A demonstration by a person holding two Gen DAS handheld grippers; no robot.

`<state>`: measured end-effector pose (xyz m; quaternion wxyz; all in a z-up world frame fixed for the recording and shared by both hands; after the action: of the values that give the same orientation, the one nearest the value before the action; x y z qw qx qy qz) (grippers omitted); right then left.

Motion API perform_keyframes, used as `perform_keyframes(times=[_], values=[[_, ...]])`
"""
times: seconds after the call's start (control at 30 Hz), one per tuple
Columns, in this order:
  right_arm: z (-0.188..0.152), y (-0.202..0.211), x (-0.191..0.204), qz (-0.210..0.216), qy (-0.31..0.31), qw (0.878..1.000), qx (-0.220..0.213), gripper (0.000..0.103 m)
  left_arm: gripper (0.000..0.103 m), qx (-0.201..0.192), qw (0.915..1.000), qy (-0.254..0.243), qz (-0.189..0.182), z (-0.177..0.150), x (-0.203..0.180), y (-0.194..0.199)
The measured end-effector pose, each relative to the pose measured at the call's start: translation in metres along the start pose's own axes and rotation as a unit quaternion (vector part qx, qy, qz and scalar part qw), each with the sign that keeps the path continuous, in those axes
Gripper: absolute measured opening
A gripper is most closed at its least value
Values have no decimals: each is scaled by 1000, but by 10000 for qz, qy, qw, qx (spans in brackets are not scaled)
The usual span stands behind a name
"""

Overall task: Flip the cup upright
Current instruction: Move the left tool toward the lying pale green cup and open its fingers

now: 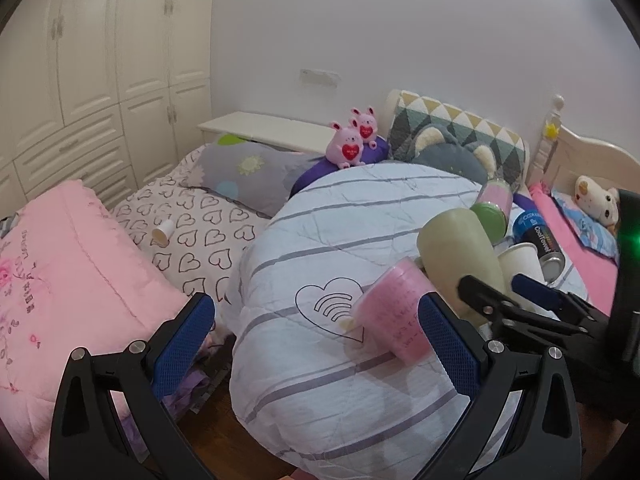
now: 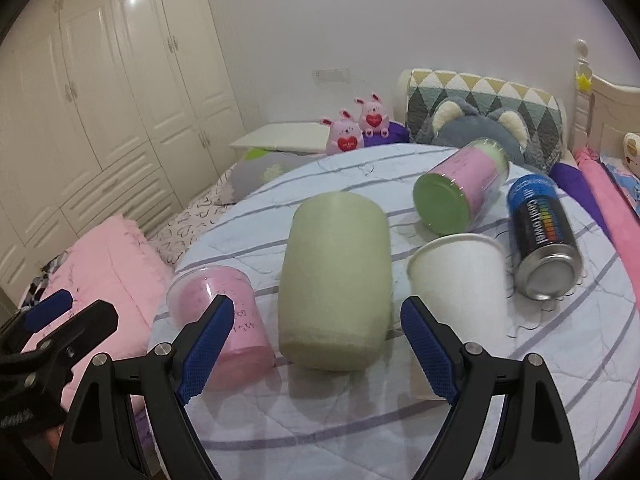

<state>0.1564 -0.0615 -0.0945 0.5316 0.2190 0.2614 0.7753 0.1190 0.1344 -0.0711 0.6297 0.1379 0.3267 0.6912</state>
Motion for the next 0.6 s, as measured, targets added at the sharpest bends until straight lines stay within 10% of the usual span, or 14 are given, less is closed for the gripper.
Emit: perform_keyframes(times=[0.6], values=[[5, -34, 3, -626, 85, 9964, 563, 79, 103, 288, 9993, -196, -140, -9, -1, -12]])
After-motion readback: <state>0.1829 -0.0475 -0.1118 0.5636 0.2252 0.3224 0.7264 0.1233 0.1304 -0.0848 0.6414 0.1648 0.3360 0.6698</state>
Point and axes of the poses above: each gripper's, at about its wrist camera, not at the fingertips, and y roughly against the way its jaws point, x to its left, z to its top, the point moved 3 cm from there along -y, roughly the way its jaws point, and after that the axes turned 10 degrees about y, right-handed, at the moved point
